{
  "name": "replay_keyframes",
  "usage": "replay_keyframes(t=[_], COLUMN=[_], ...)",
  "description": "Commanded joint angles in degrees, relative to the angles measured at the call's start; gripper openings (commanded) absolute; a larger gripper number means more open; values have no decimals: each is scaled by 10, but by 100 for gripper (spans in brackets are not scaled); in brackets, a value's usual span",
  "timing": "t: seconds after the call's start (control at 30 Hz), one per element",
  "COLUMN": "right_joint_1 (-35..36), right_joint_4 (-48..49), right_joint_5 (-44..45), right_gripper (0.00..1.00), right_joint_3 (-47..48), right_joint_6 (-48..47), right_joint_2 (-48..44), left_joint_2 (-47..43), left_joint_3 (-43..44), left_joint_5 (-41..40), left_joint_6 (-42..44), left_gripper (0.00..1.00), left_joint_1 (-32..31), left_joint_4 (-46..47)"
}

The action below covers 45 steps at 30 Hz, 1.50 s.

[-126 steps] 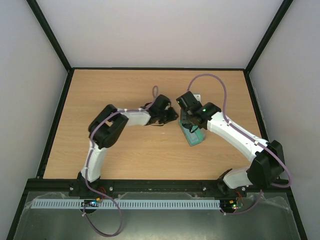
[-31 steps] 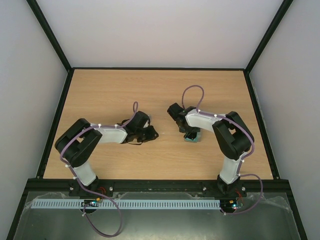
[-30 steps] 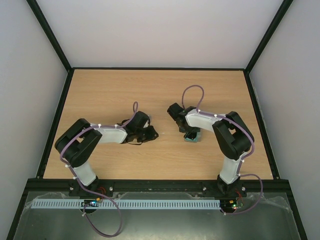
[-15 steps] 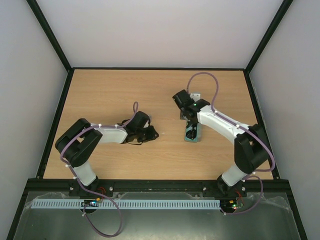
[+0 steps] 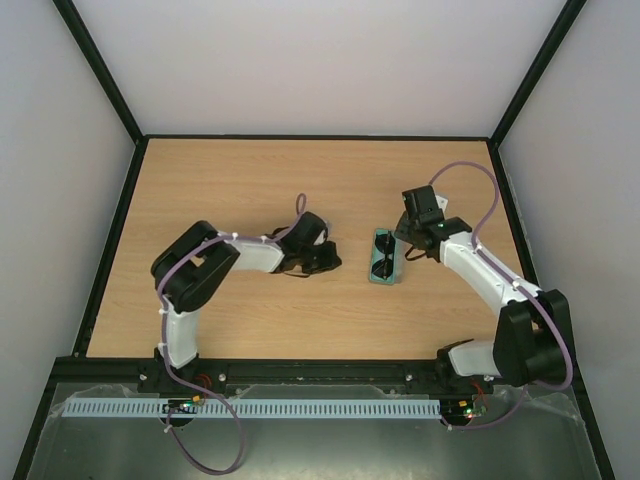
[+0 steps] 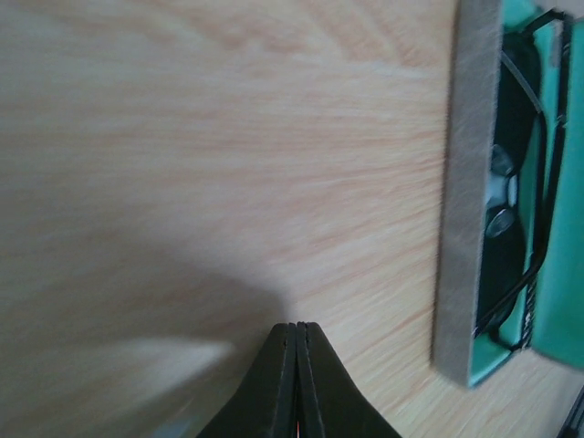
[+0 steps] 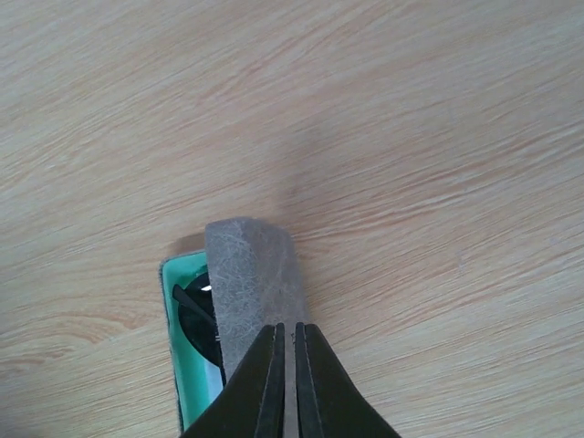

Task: Organize the sunglasses
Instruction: Adjust the sunglasses case at the center of the board.

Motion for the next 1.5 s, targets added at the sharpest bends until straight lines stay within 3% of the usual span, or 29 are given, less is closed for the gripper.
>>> replay_keyframes(t=[0.0, 0.17, 0.53, 0.77, 1.03, 1.47], right_joint_1=[-20, -32, -32, -12, -14, -17], right_joint_4=[50, 76, 180, 189, 157, 170], right_joint_5=[-58, -86, -217, -213, -147, -202], right_gripper=[6, 2, 1, 2, 14, 10], right_joint_3=[-38, -69, -109, -98, -82, -81], right_joint_6=[5, 8, 11, 14, 18, 9], right_joint_2=[3, 3, 73, 92, 19, 47], left_joint_2=[64, 109, 143, 157, 156, 157], left_joint_3=[66, 119, 138, 150, 146, 147], left_joint_5=[10, 12, 10, 7, 1, 0], left_joint_6=[7, 5, 1, 3, 8, 10], left_gripper=[2, 2, 2, 2, 2, 2], left_joint_1=[-16, -24, -29, -33, -31, -28], left_joint_4=[-27, -38, -39, -45, -52, -52])
